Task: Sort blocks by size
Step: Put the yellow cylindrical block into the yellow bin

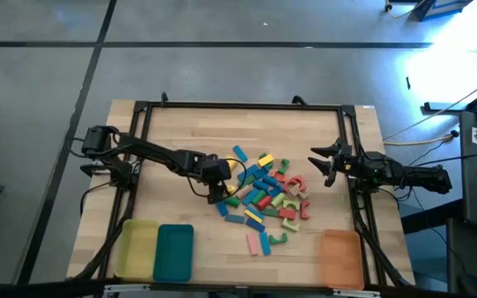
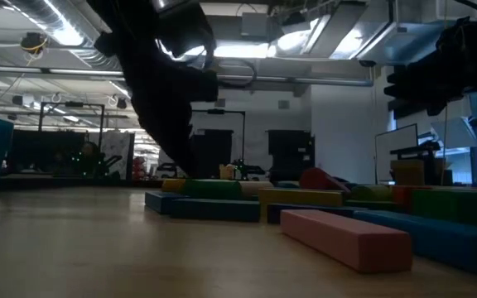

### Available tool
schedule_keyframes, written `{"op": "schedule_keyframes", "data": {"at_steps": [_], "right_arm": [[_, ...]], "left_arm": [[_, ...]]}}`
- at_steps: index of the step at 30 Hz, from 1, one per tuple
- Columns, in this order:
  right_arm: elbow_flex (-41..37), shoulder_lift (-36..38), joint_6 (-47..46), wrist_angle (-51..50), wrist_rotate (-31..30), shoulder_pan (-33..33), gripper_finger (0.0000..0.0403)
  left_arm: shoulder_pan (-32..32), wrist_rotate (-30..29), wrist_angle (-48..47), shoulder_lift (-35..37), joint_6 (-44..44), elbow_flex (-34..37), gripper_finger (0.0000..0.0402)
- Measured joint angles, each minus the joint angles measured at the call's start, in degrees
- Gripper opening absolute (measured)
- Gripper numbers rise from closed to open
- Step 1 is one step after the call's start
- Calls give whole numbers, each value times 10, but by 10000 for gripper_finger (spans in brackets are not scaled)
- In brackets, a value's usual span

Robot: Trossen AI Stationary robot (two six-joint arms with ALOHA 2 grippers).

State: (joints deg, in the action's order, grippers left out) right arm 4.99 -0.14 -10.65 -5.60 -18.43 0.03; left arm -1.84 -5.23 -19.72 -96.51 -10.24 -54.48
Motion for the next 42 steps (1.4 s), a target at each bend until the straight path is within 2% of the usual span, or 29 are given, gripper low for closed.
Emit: {"op": "schedule_keyframes", "data": {"at_steps": [16, 19, 24, 30, 35, 42], "right_arm": [[0, 0, 0, 0, 0, 0, 190], [0, 0, 0, 0, 0, 0, 190], [0, 0, 0, 0, 0, 0, 190], [0, 0, 0, 0, 0, 0, 190], [0, 0, 0, 0, 0, 0, 190], [0, 0, 0, 0, 0, 0, 190]], "left_arm": [[-8, 5, 29, -66, 3, -1, 202], [-8, 3, 29, -67, 6, -1, 185], [-7, 3, 26, -61, 15, 0, 123], [-7, 8, 21, -53, 38, 0, 119], [-8, 9, -18, -42, 46, -30, 119], [-11, 7, -158, -15, 43, -94, 119]]}}
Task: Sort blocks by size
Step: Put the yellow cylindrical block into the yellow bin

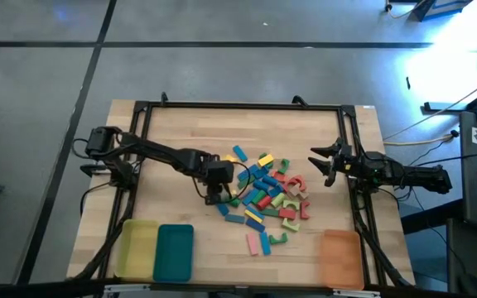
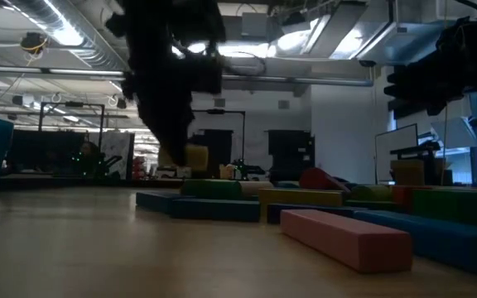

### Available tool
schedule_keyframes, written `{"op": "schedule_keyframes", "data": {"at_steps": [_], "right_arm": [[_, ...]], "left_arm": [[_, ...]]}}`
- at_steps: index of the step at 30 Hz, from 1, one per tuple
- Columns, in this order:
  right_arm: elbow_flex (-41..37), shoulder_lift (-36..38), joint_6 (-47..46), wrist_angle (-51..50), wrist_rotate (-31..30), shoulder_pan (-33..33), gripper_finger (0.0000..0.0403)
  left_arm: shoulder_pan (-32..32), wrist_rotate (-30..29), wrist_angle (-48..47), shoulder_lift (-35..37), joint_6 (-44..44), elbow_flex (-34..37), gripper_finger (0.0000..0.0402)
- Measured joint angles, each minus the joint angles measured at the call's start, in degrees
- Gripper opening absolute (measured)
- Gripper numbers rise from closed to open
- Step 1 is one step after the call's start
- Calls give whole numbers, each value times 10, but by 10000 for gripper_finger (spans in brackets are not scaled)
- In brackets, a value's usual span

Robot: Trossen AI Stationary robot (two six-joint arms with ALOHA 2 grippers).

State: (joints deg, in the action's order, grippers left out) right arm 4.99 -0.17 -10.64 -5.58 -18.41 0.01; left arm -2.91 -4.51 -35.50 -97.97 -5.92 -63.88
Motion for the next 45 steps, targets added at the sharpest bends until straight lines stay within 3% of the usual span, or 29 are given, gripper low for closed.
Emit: {"op": "schedule_keyframes", "data": {"at_steps": [6, 15, 25, 31, 40, 45], "right_arm": [[0, -1, 0, 0, 0, 0, 190], [0, -1, 0, -1, 0, 0, 190], [0, -1, 0, 0, 0, 0, 190], [0, -1, 0, -1, 0, 0, 190], [0, -1, 0, -1, 0, 0, 190], [0, -1, 0, -1, 0, 0, 190]], "left_arm": [[-17, 20, -128, 41, -17, -48, 124], [-77, 88, -286, 99, -196, -61, 127], [-190, 191, -428, 116, -337, -60, 128], [-265, 249, -449, 121, -461, -60, 129], [-379, 248, -421, 123, -643, -54, 129], [-425, 240, -362, 123, -682, -29, 129]]}}
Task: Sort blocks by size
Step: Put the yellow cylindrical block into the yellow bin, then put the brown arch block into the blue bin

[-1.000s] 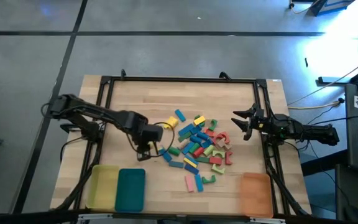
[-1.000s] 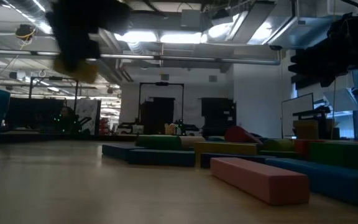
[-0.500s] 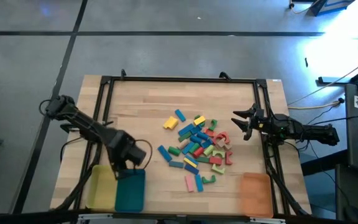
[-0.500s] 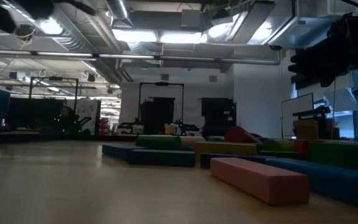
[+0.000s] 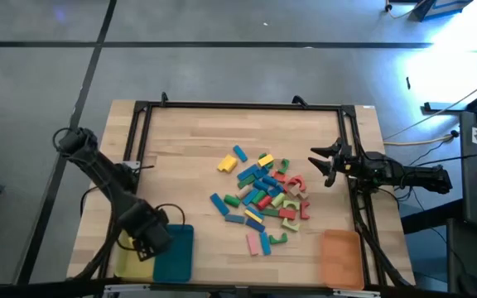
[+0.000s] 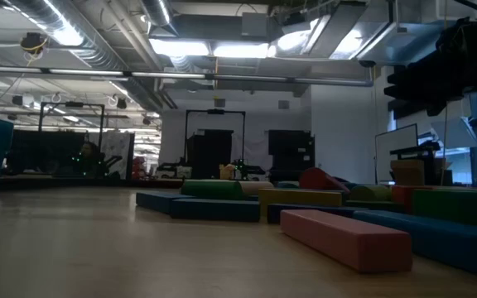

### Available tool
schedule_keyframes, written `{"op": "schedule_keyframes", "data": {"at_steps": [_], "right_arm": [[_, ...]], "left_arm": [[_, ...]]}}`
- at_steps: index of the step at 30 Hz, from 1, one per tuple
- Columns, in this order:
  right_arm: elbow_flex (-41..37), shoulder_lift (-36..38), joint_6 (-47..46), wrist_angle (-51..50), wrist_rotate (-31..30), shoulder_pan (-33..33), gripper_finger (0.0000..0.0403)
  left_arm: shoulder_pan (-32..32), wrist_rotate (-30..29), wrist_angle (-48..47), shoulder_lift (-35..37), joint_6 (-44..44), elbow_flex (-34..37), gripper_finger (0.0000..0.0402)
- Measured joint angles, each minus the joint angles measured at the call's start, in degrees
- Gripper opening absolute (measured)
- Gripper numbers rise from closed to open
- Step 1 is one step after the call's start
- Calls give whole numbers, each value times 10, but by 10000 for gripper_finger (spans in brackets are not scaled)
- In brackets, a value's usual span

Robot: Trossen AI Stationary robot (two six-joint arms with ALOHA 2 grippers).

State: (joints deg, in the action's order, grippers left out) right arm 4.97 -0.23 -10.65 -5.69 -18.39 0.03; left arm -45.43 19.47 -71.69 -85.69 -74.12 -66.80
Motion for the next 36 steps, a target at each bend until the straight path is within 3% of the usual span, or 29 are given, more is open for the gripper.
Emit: {"op": "schedule_keyframes", "data": {"at_steps": [11, 18, 28, 36], "right_arm": [[0, 0, 0, 0, 0, 0, 190], [0, 0, 0, 0, 0, 0, 190], [0, 0, 0, 0, 0, 0, 190], [0, 0, 0, 0, 0, 0, 190]], "left_arm": [[-26, -22, 23, 0, -34, 53, 129], [-26, -22, 35, 0, -137, 78, 129], [-26, -25, 42, 0, -143, 83, 137], [-26, -72, 51, -1, -112, 83, 167]]}}
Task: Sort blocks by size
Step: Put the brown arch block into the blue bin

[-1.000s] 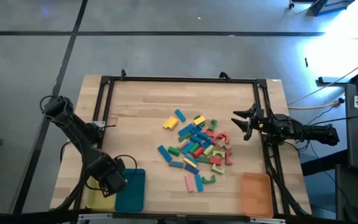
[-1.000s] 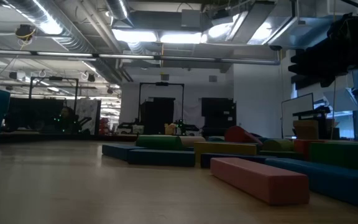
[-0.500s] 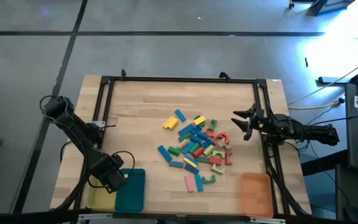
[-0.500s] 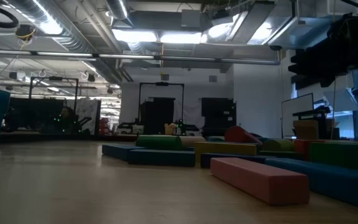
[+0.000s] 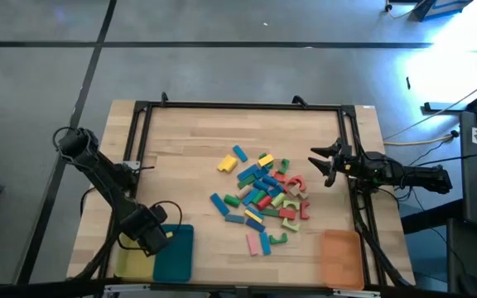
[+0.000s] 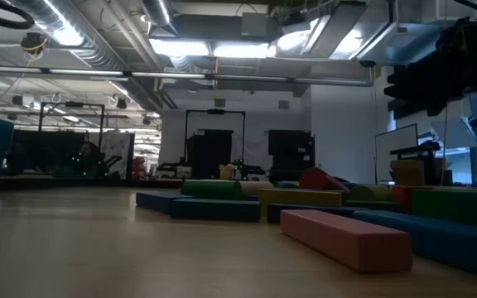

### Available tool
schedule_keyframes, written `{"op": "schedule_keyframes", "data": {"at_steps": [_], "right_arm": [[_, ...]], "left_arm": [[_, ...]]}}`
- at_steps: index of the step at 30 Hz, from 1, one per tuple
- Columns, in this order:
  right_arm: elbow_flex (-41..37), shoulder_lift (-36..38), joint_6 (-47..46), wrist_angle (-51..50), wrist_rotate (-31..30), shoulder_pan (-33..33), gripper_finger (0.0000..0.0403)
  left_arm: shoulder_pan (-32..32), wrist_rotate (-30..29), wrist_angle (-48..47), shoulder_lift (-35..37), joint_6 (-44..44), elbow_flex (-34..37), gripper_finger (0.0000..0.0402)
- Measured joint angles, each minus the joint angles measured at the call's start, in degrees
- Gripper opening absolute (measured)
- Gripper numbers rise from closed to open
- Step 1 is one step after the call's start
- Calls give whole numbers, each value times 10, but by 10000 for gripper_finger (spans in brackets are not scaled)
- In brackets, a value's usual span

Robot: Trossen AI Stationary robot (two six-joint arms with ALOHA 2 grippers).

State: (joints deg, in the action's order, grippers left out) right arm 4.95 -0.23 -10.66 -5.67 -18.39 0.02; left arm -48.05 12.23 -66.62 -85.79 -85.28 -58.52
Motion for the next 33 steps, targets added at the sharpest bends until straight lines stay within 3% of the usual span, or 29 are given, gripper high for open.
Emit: {"op": "schedule_keyframes", "data": {"at_steps": [6, 13, 20, 33], "right_arm": [[0, 0, 0, 0, 0, 0, 190], [0, 0, 0, 0, 0, 0, 190], [0, 0, 0, 0, 0, 0, 190], [0, 0, 0, 0, 0, 0, 190]], "left_arm": [[1, 4, -2, 0, 13, 0, 183], [31, 96, -2, 4, 92, 0, 179], [76, 96, -2, 8, 117, -5, 178], [172, 78, 39, 8, 229, -99, 178]]}}
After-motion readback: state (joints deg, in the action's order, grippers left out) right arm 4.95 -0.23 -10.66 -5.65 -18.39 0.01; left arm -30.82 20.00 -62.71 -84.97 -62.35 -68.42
